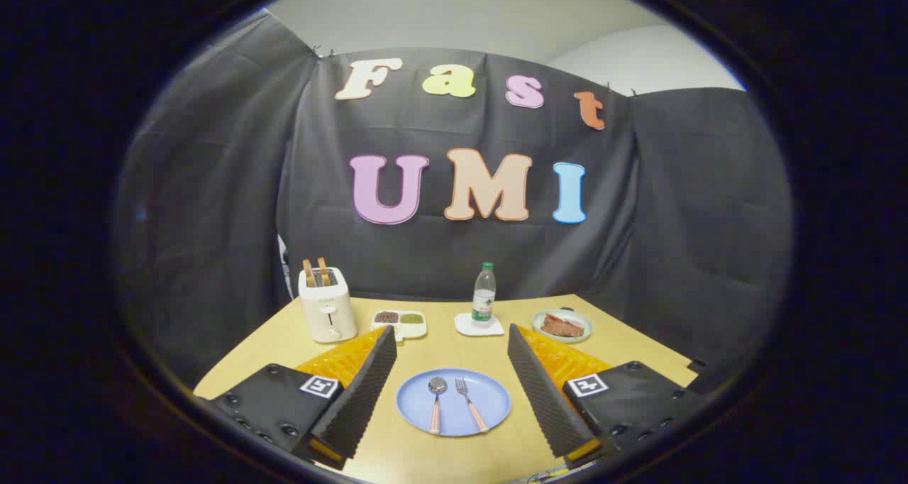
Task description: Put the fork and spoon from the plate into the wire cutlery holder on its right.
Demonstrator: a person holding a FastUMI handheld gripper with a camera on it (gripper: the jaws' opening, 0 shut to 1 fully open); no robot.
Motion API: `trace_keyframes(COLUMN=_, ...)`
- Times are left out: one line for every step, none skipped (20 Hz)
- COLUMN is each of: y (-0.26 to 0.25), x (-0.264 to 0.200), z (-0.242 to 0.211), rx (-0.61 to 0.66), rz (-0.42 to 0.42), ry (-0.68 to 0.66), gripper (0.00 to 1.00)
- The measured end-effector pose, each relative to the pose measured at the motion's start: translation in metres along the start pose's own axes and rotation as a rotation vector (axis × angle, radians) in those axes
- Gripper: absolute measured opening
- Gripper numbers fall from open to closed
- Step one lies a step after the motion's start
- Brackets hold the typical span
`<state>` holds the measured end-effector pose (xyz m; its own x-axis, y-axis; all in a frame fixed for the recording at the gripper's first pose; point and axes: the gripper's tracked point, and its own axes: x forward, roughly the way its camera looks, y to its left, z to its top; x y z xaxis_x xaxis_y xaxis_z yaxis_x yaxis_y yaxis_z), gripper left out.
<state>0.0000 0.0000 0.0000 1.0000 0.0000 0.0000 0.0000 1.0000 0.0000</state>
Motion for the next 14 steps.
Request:
trace_keyframes(y=-0.005, x=0.004, z=-0.001, rx=-0.010, rz=0.014, ry=0.003, gripper=1.00)
trace_keyframes(y=-0.009, x=0.007, z=-0.004, rx=-0.017, rz=0.032, ry=0.004, gripper=1.00)
trace_keyframes(y=-0.010, x=0.009, z=-0.003, rx=-0.021, rz=0.053, ry=0.002, gripper=1.00)
trace_keyframes(y=-0.014, x=0.012, z=-0.003, rx=-0.024, rz=0.069, ry=0.001, gripper=1.00)
trace_keyframes(y=-0.016, x=0.014, z=-0.003, rx=-0.027, rz=0.083, ry=-0.002, gripper=1.00)
trace_keyframes(y=-0.018, x=0.017, z=-0.005, rx=-0.032, rz=0.095, ry=-0.003, gripper=1.00)
trace_keyframes(y=-0.020, x=0.019, z=-0.004, rx=-0.039, rz=0.105, ry=-0.002, gripper=1.00)
trace_keyframes(y=-0.020, x=0.020, z=-0.007, rx=-0.046, rz=0.118, ry=0.001, gripper=1.00)
trace_keyframes(y=-0.021, x=0.021, z=-0.009, rx=-0.054, rz=0.129, ry=0.005, gripper=1.00)
trace_keyframes(y=-0.020, x=0.022, z=-0.013, rx=-0.061, rz=0.140, ry=0.012, gripper=1.00)
trace_keyframes(y=-0.020, x=0.023, z=-0.016, rx=-0.066, rz=0.148, ry=0.022, gripper=1.00)
trace_keyframes(y=-0.020, x=0.023, z=-0.020, rx=-0.067, rz=0.156, ry=0.033, gripper=1.00)
trace_keyframes(y=-0.018, x=0.023, z=-0.023, rx=-0.065, rz=0.165, ry=0.045, gripper=1.00)
trace_keyframes(y=-0.016, x=0.023, z=-0.029, rx=-0.063, rz=0.172, ry=0.058, gripper=1.00)
